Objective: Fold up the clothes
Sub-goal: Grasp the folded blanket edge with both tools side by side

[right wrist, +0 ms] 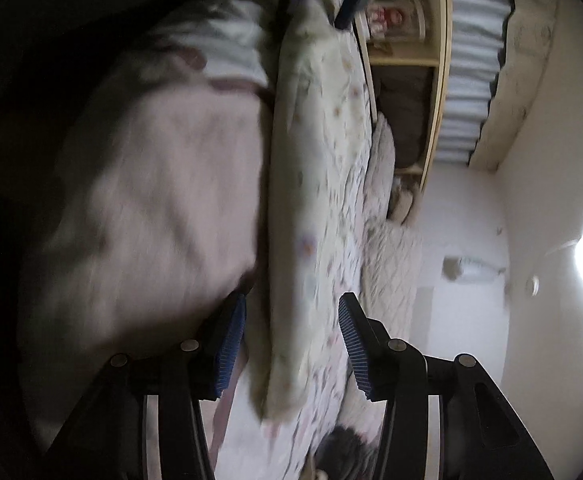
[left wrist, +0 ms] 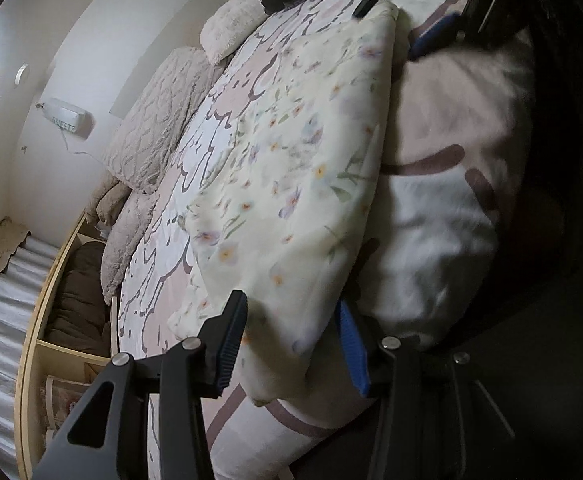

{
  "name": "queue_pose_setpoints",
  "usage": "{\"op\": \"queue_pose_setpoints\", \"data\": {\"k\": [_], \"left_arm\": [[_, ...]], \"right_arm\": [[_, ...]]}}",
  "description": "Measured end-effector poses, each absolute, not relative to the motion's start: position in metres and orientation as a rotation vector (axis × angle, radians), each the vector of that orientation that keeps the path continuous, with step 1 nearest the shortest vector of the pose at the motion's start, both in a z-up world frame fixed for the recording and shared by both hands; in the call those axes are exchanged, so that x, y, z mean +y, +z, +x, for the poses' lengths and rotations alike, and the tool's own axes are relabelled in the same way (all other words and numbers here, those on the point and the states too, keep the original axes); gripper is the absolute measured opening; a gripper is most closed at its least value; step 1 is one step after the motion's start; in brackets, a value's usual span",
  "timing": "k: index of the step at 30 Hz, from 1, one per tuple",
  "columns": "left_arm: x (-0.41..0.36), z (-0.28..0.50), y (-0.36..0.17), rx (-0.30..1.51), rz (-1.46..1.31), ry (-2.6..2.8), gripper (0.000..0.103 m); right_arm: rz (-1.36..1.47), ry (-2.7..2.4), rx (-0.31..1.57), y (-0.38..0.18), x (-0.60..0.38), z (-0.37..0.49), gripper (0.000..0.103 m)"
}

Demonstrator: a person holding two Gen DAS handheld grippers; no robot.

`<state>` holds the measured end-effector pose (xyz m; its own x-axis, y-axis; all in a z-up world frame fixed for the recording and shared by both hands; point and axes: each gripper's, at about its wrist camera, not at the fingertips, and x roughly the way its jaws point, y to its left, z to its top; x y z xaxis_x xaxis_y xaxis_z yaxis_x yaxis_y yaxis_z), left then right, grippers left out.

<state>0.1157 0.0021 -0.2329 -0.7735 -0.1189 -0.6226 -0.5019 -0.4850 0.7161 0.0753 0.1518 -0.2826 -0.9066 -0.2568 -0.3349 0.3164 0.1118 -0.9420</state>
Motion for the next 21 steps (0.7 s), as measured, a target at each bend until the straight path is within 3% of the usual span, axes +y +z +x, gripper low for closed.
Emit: {"op": "queue_pose_setpoints", "data": {"k": [4, 14, 18, 21], "left_arm": [[0.002, 0.119, -0.228, 1.433, -0.887, 2.366, 0.056], [0.004, 0.143, -0.234, 1.539, -0.768, 2.307, 0.057], [0.010, 0.144, -0.239, 1.599, -0.693, 2.260, 0.057], [0.013, 0.141, -0.241, 1.620, -0.656, 2.250, 0.057]], "right_arm": [[-0.040, -1.837, 1.942, -0.281, 0.125, 0.071, 0.048], [-0.171, -1.711, 1.777, -0.266, 0.076, 0.073, 0.048], [0.002, -1.773, 1.605, -0.243, 0.065, 0.057, 0.016], [0.194, -1.864, 1.419, -0.219, 0.062, 0.037, 0.010]]}}
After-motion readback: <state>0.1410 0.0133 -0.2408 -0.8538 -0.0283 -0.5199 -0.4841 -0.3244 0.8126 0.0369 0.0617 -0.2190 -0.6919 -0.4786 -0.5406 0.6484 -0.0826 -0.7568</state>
